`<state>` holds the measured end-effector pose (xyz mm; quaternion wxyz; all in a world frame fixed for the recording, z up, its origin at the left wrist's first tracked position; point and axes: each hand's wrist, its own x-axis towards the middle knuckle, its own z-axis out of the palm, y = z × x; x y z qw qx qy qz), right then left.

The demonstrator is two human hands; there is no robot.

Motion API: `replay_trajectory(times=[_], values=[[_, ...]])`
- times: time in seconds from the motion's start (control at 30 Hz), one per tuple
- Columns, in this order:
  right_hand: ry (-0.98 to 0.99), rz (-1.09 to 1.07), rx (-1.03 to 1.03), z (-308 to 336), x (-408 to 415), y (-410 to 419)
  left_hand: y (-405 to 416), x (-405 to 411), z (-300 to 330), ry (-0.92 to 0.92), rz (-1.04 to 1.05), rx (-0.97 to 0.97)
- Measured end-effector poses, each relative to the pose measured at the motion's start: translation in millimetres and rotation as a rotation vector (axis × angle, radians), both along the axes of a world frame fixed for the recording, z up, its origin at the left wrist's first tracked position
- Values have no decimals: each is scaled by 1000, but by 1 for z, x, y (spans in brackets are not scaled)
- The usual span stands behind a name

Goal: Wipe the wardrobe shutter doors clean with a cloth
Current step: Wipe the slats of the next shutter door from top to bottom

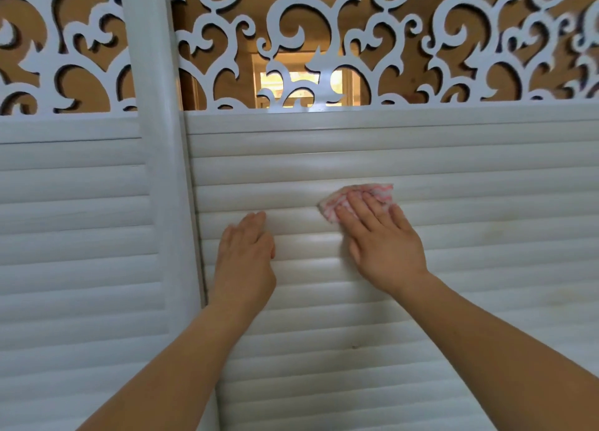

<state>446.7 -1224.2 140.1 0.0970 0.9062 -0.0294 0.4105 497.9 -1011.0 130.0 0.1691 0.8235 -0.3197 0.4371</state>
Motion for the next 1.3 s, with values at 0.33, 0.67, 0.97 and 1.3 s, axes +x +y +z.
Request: replay_trajectory(times=[0.33,0.67,0.97,1.3], values=[[-63,-209,399,-9,-22,-62,-13,-4,2,47,200,42],[-71,79,208,-14,20,47,-30,-1,0,27,267,9],[-48,41,163,-13,-4,-39,-71,-21,9,-5,200,201],[-155,-185,722,3,-26,-154,-106,-35,25,48,275,326]])
